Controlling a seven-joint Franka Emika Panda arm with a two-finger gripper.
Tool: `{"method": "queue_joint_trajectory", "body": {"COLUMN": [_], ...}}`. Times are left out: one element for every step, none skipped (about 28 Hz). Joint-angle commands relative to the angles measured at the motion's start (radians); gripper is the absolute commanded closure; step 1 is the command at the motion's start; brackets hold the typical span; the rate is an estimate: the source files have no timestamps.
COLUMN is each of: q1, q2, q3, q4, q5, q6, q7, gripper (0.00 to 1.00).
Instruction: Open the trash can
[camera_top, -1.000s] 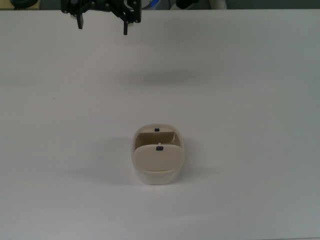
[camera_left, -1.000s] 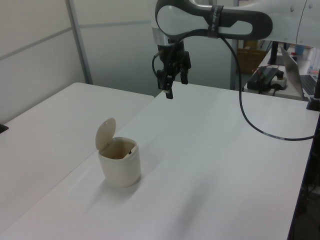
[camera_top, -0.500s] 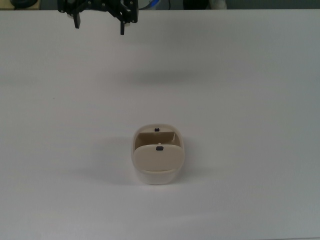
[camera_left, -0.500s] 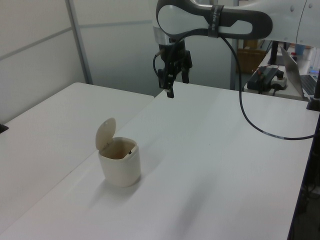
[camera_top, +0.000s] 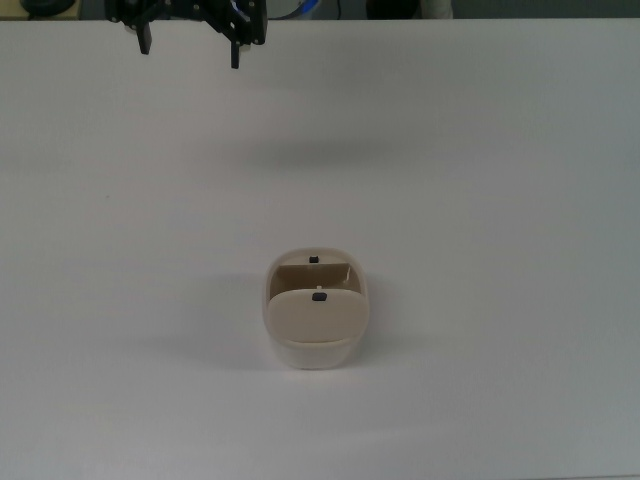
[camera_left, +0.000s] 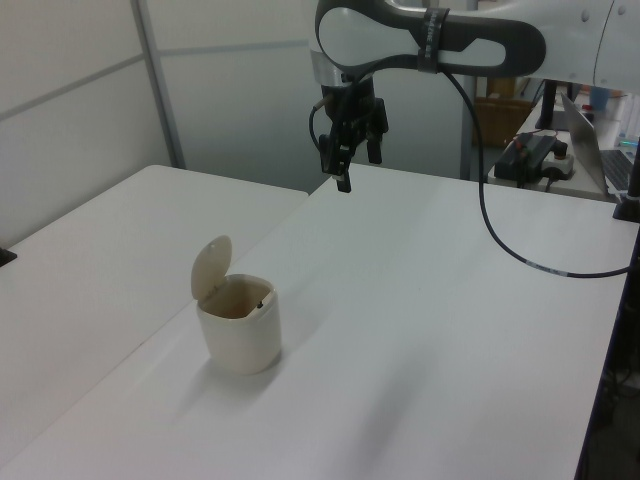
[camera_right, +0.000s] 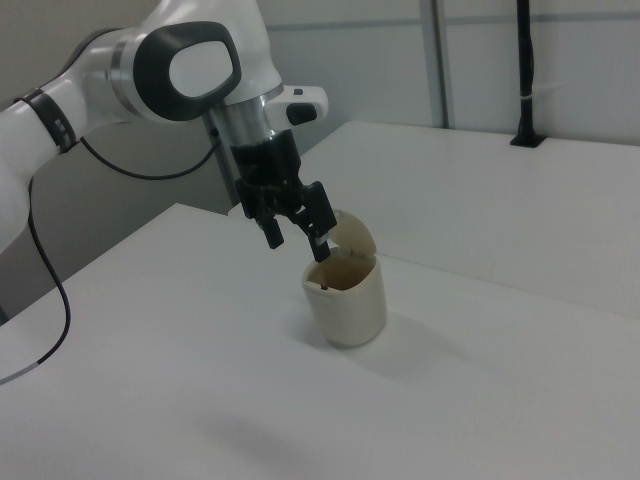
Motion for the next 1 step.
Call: {"method": "queue_joint_trajectory", "body": {"q1": [0.005], "q2": [-0.017], "q3": [-0.007], "q4": [-0.006], "q5": [-0.002], "q6": [-0.016], "q7": [-0.016], "gripper": [0.00]}}
